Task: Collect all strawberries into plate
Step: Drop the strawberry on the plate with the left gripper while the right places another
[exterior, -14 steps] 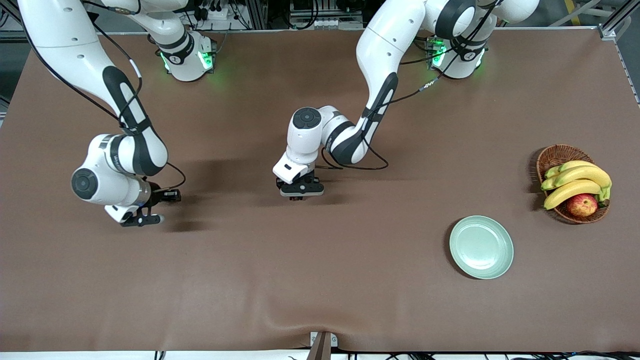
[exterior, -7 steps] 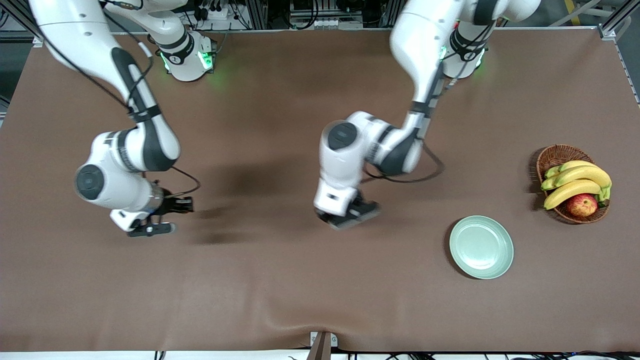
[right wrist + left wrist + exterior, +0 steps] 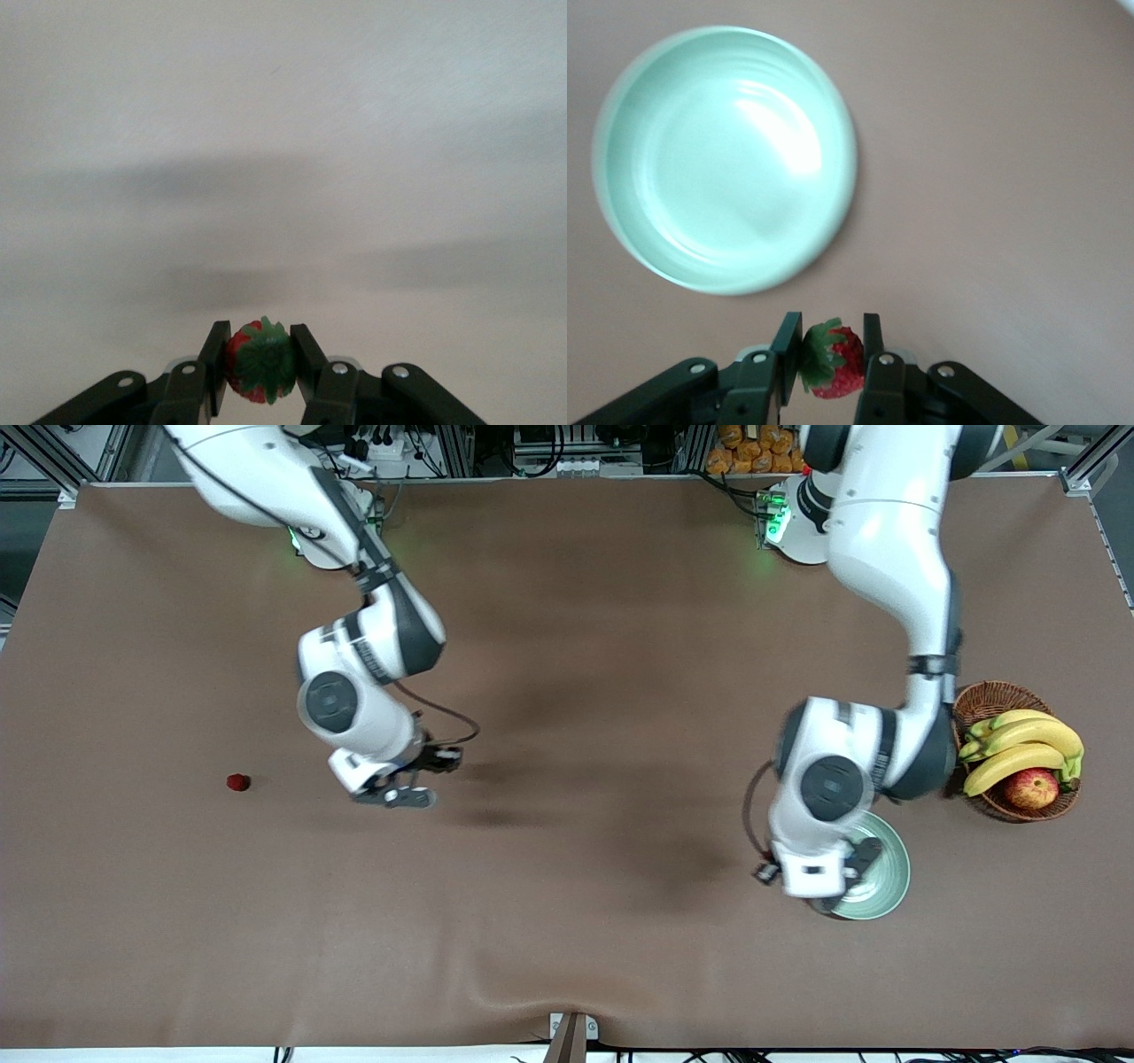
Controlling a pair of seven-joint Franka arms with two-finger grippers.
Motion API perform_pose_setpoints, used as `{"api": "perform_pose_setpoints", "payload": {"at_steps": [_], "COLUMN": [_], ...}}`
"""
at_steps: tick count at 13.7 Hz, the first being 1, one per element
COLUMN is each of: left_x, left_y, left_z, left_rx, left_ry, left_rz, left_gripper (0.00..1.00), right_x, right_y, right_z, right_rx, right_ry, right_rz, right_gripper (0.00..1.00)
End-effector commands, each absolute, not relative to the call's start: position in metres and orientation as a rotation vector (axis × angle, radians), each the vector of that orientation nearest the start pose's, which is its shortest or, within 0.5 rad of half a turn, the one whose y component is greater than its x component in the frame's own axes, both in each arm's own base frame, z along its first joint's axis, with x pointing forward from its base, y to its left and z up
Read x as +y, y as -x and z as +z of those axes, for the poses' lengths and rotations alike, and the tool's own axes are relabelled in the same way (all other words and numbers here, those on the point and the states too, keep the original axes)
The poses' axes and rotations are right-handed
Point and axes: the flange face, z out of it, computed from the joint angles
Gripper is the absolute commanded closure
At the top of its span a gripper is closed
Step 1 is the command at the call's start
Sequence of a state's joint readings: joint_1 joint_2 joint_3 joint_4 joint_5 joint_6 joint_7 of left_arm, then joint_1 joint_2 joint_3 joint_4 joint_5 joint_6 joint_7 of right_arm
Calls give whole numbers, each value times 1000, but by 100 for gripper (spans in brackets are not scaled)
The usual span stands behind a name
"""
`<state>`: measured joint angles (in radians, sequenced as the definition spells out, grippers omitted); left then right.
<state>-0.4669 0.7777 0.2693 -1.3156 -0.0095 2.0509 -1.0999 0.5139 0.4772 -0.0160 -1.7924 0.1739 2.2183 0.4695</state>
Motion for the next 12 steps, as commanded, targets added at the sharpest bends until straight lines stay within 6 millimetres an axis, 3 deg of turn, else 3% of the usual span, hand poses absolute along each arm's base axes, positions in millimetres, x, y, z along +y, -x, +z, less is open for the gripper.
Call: {"api": "perform_pose_setpoints", "payload": {"at_steps": [1, 3, 7, 9, 10, 11, 12], "left_x": [-152, -112, -77, -59, -62, -68, -76], "left_y": [-714, -719, -728, -733, -734, -734, -734], "left_z": [284, 269, 229, 227, 225, 227, 232], "left_rx": [-1283, -1325, -1368, -1402, -1395, -1372, -1336], "left_ry": [2653, 2620, 2616, 2617, 2624, 2637, 2655], "left_rz": [-105, -73, -129, -168, -177, -183, -196], "left_gripper": [100, 100, 100, 91, 71, 14, 0], "right_x": [364, 391, 409, 414, 415, 414, 408], "right_y": [-556, -549, -538, -537, -537, -538, -542], "right_z": [255, 238, 214, 206, 206, 208, 208], "right_rx": [101, 52, 19, 14, 14, 12, 24], "right_ry": [3060, 3062, 3060, 3054, 3049, 3048, 3049], "right_rz": [186, 174, 159, 136, 125, 120, 120], "right_gripper": [86, 83, 78, 68, 49, 11, 0]}}
